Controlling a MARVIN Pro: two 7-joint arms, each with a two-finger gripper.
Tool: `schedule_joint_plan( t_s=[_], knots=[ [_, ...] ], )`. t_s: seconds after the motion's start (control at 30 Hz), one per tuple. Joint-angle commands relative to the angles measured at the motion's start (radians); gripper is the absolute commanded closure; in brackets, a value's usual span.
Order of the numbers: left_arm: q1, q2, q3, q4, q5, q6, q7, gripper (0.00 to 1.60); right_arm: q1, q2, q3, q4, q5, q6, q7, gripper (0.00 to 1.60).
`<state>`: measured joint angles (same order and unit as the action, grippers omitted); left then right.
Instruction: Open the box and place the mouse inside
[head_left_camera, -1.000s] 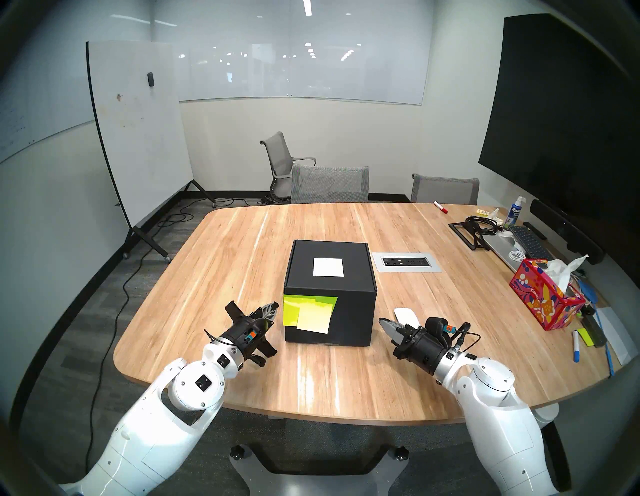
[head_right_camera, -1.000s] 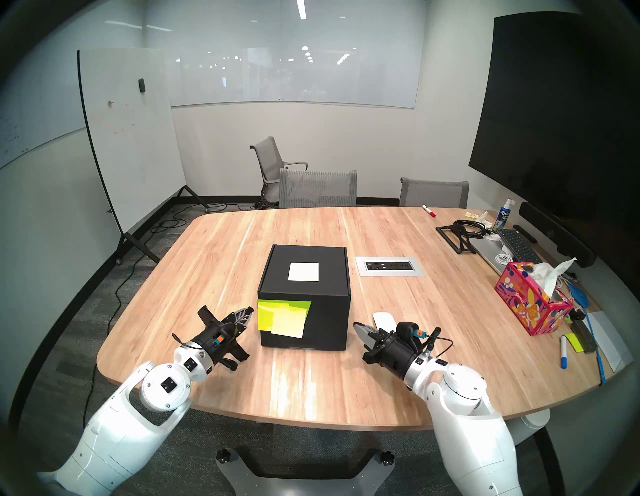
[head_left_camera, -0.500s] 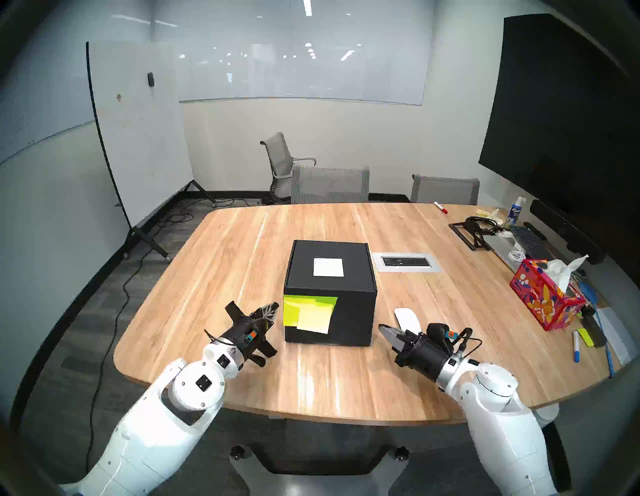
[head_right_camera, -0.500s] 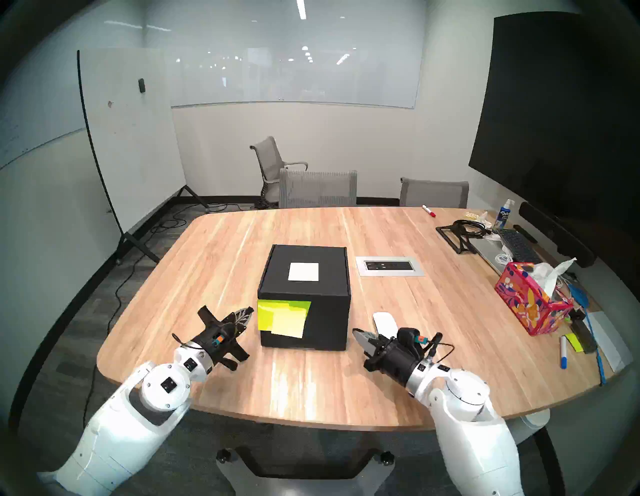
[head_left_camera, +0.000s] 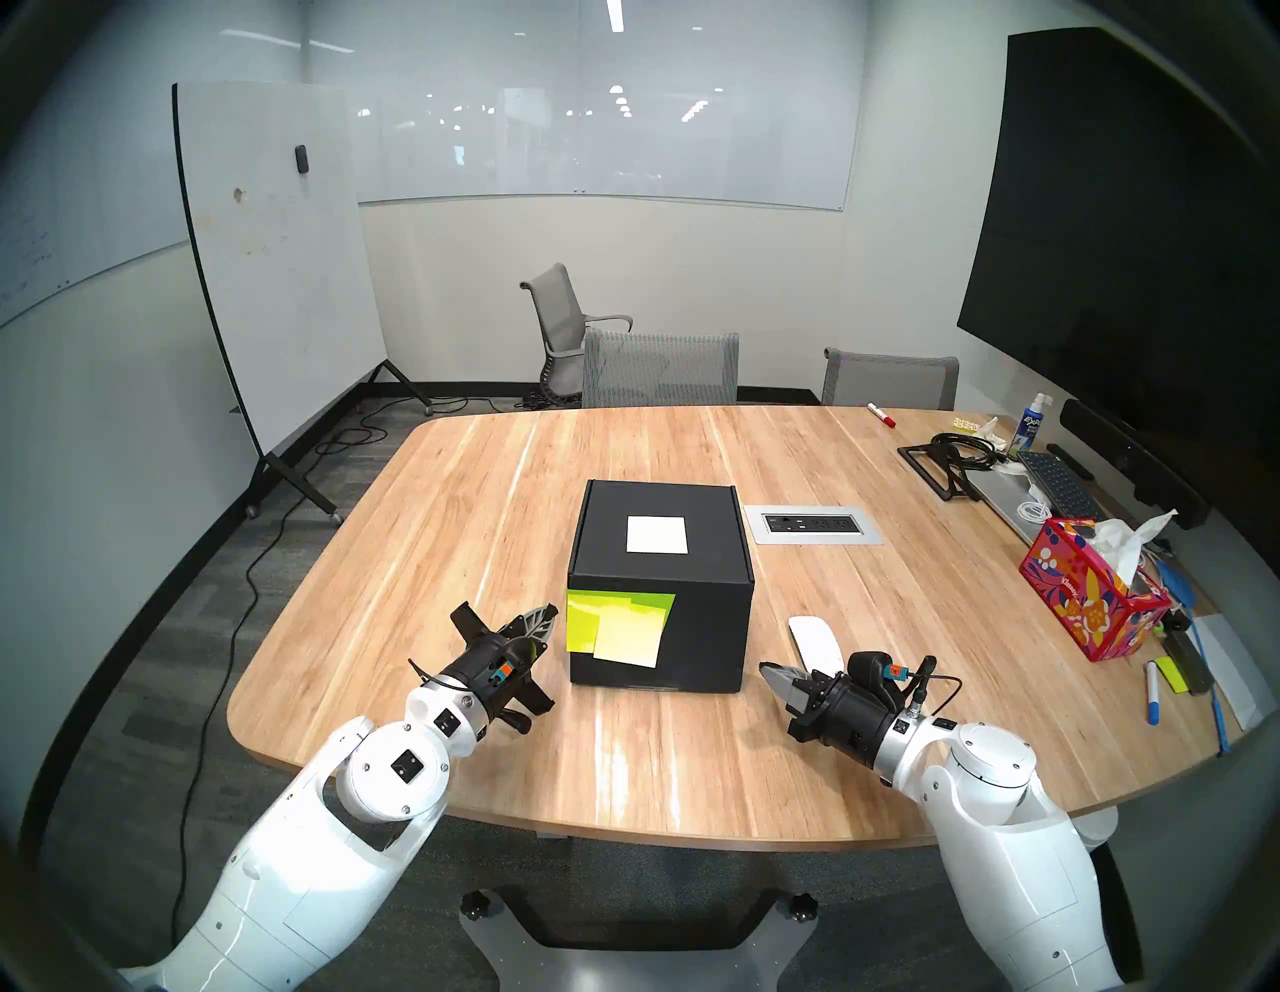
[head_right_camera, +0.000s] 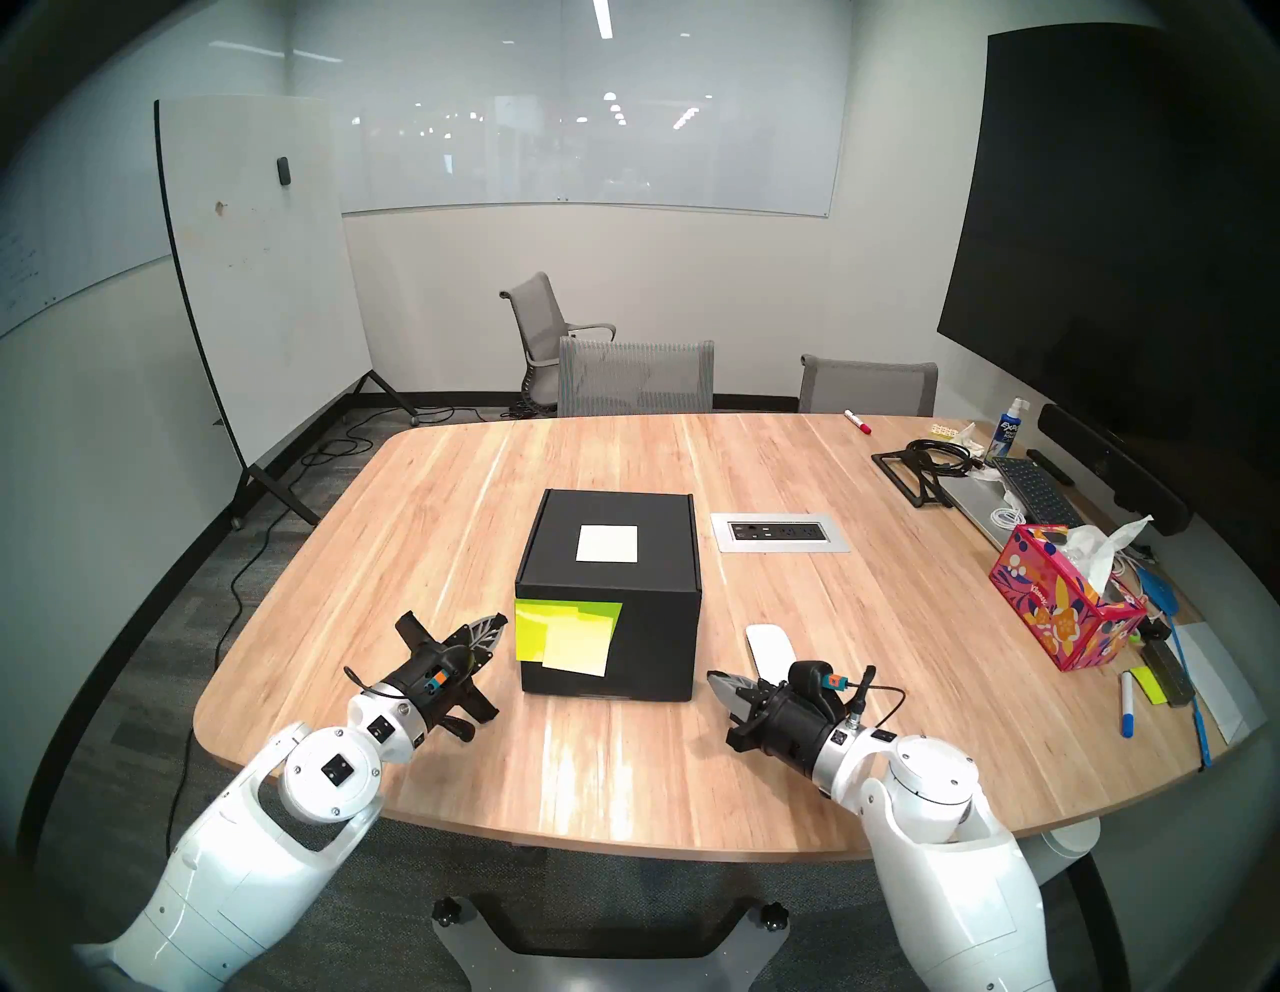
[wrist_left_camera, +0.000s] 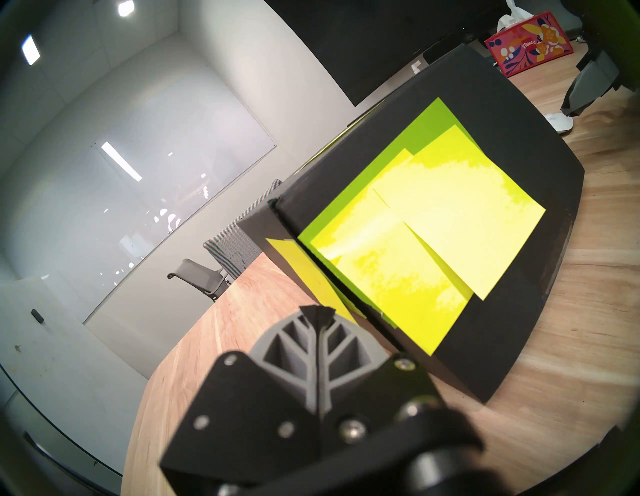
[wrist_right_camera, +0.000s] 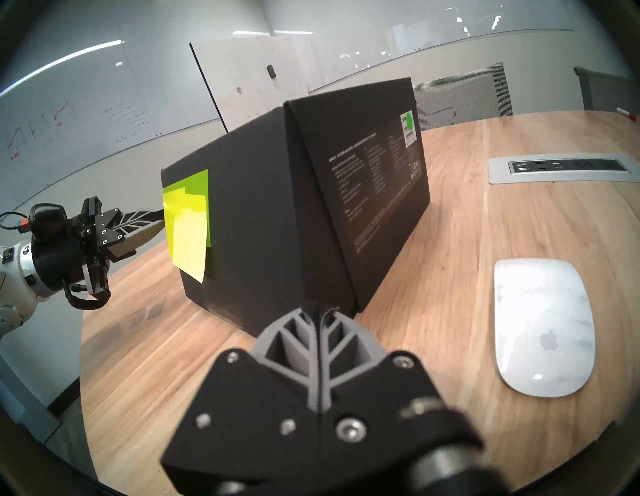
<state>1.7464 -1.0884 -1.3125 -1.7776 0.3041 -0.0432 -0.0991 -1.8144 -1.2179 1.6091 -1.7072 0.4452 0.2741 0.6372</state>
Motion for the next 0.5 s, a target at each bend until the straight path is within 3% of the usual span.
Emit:
schedule_joint_plan(
  t_s=[0.0, 0.47],
  knots=[
    [-0.005, 0.001, -0.001, -0.017, 0.002, -0.005, 0.002, 1.6, 0.001, 0.001, 0.009, -0.023, 0.013, -0.008, 0.014, 1.6],
    [-0.005, 0.001, -0.001, -0.017, 0.002, -0.005, 0.002, 1.6, 0.065, 0.022, 0.01, 0.043, 0.015, 0.009, 0.051, 1.6]
  ],
)
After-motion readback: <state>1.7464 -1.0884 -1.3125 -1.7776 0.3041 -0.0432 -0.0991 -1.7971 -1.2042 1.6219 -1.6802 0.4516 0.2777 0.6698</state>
